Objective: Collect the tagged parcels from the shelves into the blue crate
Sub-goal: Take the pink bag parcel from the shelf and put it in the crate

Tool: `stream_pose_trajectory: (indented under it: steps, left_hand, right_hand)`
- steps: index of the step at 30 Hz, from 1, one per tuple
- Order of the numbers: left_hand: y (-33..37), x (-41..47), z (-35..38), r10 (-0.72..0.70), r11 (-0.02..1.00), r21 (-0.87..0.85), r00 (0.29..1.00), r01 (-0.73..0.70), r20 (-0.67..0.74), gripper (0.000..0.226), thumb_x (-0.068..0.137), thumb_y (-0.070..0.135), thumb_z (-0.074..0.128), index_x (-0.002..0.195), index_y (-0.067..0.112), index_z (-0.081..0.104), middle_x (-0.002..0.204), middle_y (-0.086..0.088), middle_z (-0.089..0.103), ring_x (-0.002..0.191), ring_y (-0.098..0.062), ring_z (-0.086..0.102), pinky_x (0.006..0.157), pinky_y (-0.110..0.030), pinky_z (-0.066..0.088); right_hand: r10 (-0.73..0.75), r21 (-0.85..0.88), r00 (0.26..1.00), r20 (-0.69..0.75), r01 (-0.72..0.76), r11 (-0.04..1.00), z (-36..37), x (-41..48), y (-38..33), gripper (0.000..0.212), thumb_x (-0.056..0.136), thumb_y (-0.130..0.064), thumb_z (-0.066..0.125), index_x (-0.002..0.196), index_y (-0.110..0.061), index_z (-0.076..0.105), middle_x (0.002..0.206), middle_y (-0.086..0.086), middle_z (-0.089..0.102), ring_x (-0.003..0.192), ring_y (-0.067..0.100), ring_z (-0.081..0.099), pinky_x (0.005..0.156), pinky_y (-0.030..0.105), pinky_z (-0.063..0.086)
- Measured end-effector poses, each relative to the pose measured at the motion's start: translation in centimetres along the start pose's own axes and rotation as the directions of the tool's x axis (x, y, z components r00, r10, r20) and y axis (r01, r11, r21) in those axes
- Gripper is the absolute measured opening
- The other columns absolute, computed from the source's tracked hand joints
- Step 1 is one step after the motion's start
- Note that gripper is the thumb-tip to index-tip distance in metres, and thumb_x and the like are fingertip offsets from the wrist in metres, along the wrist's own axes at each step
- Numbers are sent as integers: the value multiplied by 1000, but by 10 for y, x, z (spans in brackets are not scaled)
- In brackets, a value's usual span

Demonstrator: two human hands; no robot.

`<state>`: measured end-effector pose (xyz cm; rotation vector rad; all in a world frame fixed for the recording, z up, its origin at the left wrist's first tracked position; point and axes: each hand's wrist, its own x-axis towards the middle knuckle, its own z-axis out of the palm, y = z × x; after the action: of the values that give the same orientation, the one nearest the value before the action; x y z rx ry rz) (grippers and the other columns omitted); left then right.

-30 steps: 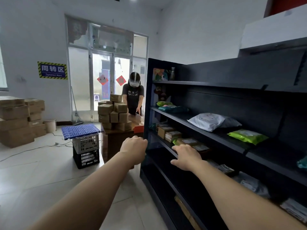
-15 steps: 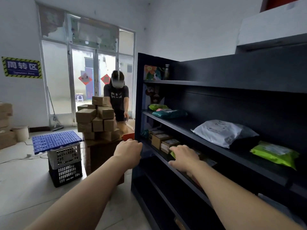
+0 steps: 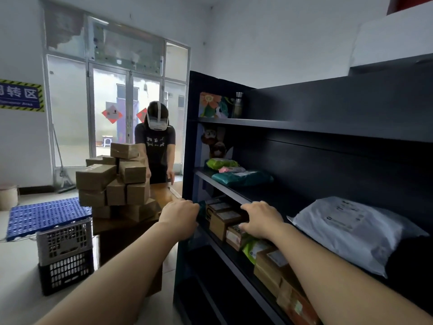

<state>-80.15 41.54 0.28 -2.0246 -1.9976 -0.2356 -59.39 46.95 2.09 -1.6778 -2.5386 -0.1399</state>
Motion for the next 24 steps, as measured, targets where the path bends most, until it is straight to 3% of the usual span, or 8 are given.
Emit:
stream_pose_trajectory:
  steps: [11,17,24]
  left_hand:
    - [-44,160,54,66,996,-55,998,-66,-14,39,92,26,54,130,17,52,123,-4,59,116,-23,54,91,-38,51]
    - [-78,259,77,176,981,-70,984,-179,-35,37,91,31,53,125,16,55,122,-6,60,116,-26,54,90,-39,49]
    - [-96,356,109,255,954,-153,966,-259,-45,32,91,30,53,120,18,57,119,-3,60,112,-24,55,81,-35,47]
  right_hand:
    - [121,12,993,7,-121,993,29,150,16,55,90,-47,57,137,-23,44,136,3,50,126,25,44,99,40,44]
    - [249,28,968,4,-250,968,41,235,24,59,91,-47,57,142,-23,40,140,2,48,130,24,41,99,38,43]
    - [417,197,908,31,-415,888,54,310,38,67,90,-49,57,146,-19,37,147,3,44,134,25,42,105,39,42]
